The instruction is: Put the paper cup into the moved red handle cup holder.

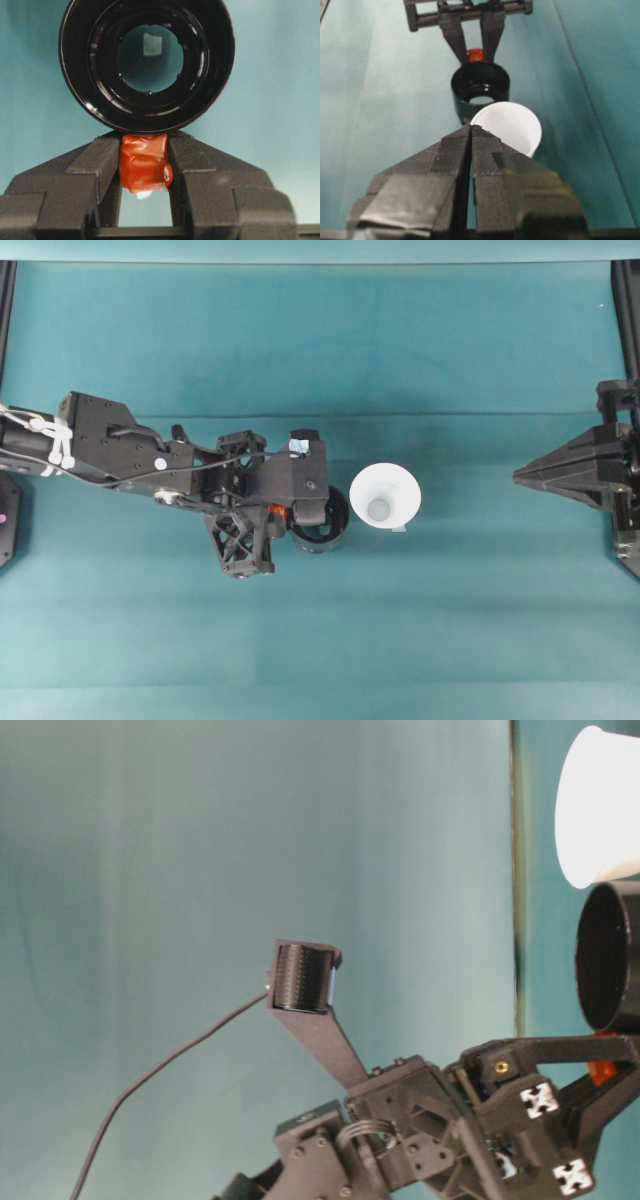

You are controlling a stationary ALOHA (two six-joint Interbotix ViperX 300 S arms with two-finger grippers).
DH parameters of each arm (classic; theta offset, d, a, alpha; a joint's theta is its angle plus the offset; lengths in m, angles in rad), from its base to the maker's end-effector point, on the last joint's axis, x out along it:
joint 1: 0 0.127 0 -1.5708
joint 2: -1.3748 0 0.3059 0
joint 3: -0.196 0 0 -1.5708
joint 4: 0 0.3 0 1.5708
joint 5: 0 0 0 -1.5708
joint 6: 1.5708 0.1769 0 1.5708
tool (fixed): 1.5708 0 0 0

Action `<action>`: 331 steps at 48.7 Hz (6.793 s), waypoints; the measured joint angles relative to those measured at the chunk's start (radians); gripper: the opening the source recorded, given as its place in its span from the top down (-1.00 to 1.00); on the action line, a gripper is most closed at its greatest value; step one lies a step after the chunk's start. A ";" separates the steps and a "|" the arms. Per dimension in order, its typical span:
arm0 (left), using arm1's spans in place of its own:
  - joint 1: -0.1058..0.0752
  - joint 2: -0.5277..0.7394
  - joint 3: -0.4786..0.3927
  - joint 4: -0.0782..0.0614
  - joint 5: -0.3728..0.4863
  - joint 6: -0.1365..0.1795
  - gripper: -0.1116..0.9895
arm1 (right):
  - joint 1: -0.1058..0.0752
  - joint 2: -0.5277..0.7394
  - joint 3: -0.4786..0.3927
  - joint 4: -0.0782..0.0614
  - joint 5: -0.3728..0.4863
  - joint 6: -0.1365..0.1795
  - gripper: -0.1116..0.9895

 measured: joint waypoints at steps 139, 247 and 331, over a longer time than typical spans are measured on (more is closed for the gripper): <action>-0.029 -0.463 0.219 0.000 0.043 0.067 -0.81 | -0.002 0.000 0.009 0.000 0.080 0.000 0.96; -0.031 -0.540 0.247 0.000 0.040 0.044 -0.80 | -0.152 1.085 -0.586 0.003 0.499 0.067 0.72; -0.032 -0.534 0.247 -0.002 0.040 0.041 -0.80 | -0.075 1.203 -0.997 0.043 0.747 0.067 0.98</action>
